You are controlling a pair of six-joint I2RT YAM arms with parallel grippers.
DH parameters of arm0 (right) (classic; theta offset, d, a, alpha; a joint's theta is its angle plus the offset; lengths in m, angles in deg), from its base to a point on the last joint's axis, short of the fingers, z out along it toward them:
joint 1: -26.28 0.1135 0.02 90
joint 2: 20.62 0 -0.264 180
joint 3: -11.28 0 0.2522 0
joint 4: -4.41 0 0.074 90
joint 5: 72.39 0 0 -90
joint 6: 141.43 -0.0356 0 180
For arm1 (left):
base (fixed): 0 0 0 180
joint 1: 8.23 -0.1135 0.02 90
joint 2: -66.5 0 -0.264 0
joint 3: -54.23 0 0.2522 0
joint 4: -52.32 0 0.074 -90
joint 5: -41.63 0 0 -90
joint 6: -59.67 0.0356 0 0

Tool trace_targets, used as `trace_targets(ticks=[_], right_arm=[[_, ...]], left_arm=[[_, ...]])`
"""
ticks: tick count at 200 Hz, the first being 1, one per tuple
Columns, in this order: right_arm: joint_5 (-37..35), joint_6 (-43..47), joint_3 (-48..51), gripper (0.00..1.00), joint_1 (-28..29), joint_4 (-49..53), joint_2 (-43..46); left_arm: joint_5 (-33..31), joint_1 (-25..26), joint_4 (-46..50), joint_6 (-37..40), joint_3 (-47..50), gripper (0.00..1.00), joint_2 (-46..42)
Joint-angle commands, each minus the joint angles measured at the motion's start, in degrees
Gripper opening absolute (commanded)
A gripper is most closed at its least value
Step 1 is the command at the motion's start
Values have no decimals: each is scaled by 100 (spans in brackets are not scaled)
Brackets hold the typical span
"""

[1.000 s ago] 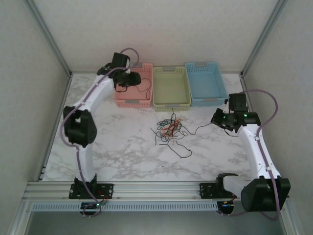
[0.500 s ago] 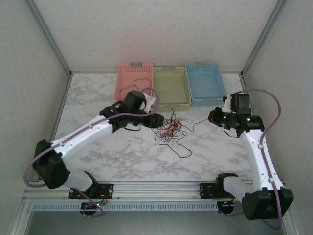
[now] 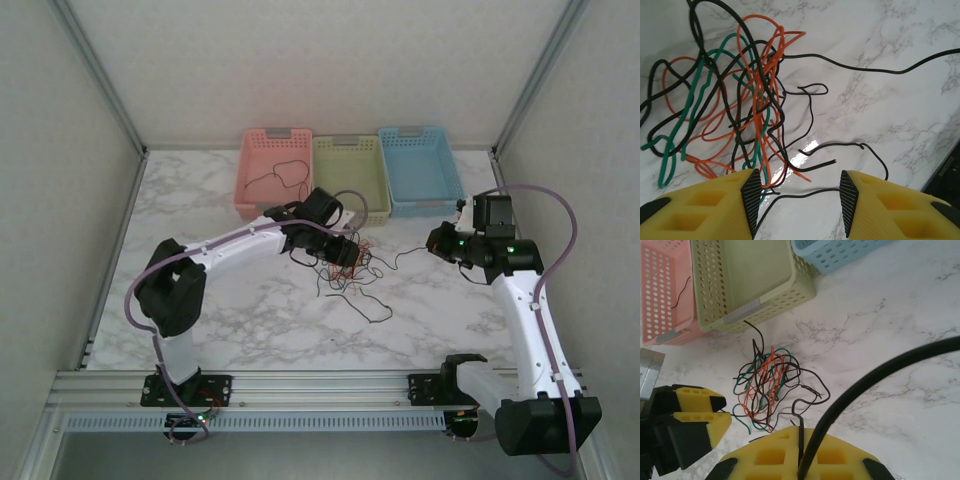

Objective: Untangle the cables

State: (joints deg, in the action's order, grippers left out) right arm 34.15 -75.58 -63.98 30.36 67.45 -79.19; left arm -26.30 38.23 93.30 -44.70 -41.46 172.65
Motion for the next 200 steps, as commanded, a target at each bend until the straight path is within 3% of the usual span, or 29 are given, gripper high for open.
trace_targets(ticks=[1,54,80,103,115,156,200], right_arm=[[-32,59,76,0,38,92,117],[-25,77,76,0,36,96,110],[-36,82,103,0,41,85,125],[-54,90,103,0,38,82,119],[-49,85,95,0,37,77,124],[-188,161,-73,0,36,144,181],[-1045,269,-468,0,40,378,286]], left_arm=[[65,39,125,85,-216,46,299],[-33,39,58,31,-179,40,676],[105,39,-58,-10,-61,24,632],[-32,25,-21,4,-1,0,493],[-198,-4,41,8,61,0,337],[-893,-220,743,169,242,0,-1041],[-1459,-1158,1998,141,489,0,-3190]])
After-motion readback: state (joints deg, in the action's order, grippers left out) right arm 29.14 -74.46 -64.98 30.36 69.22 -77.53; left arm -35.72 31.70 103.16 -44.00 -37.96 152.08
